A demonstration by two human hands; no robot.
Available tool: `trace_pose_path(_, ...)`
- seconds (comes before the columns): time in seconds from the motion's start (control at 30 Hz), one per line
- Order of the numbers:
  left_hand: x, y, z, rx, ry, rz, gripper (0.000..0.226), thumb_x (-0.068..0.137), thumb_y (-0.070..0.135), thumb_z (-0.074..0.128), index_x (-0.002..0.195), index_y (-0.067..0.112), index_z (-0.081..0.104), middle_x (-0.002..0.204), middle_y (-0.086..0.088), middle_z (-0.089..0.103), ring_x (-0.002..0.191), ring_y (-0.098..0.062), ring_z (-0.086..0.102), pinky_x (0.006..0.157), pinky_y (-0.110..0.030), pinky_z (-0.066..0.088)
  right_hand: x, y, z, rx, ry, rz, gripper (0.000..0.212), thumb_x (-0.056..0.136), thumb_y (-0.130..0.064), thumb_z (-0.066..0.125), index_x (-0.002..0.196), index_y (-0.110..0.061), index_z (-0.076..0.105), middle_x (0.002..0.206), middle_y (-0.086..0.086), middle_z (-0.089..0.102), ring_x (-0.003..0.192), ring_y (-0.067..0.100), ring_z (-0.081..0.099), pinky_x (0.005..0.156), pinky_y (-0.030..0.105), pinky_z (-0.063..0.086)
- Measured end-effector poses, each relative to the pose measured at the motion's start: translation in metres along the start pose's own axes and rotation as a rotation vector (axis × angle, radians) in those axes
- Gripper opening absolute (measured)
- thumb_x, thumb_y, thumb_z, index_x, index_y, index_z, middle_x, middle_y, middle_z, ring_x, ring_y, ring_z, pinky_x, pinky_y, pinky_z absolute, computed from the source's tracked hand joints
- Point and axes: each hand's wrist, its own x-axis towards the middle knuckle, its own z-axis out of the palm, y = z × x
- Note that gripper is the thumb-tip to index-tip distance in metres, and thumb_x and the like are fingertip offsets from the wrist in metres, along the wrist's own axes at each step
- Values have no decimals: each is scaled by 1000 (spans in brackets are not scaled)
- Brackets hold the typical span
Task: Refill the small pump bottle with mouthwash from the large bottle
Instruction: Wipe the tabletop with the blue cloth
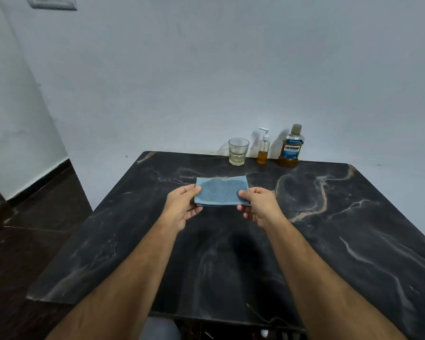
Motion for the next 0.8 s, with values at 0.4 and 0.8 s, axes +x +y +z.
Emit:
trace_pose_path(0.4, 168, 24, 10, 331, 130, 190, 39, 88, 0, 68, 125, 7, 61, 104, -5, 68, 87, -15, 67, 59, -21, 55, 160, -24, 62, -132, 191, -192, 32, 88, -1, 67, 105, -18, 47, 113, 9, 55, 89, 27, 70, 57, 31, 62)
trace_pose_path(0.8, 269, 24, 14, 879, 260, 444, 29, 86, 14, 71, 115, 15, 71, 107, -1, 74, 97, -13, 68, 89, -26, 52, 266, -11, 103, -587, 94, -277, 44, 79, -8, 58, 123, -8, 63, 91, 7, 66, 85, 28, 66, 79, 42, 56)
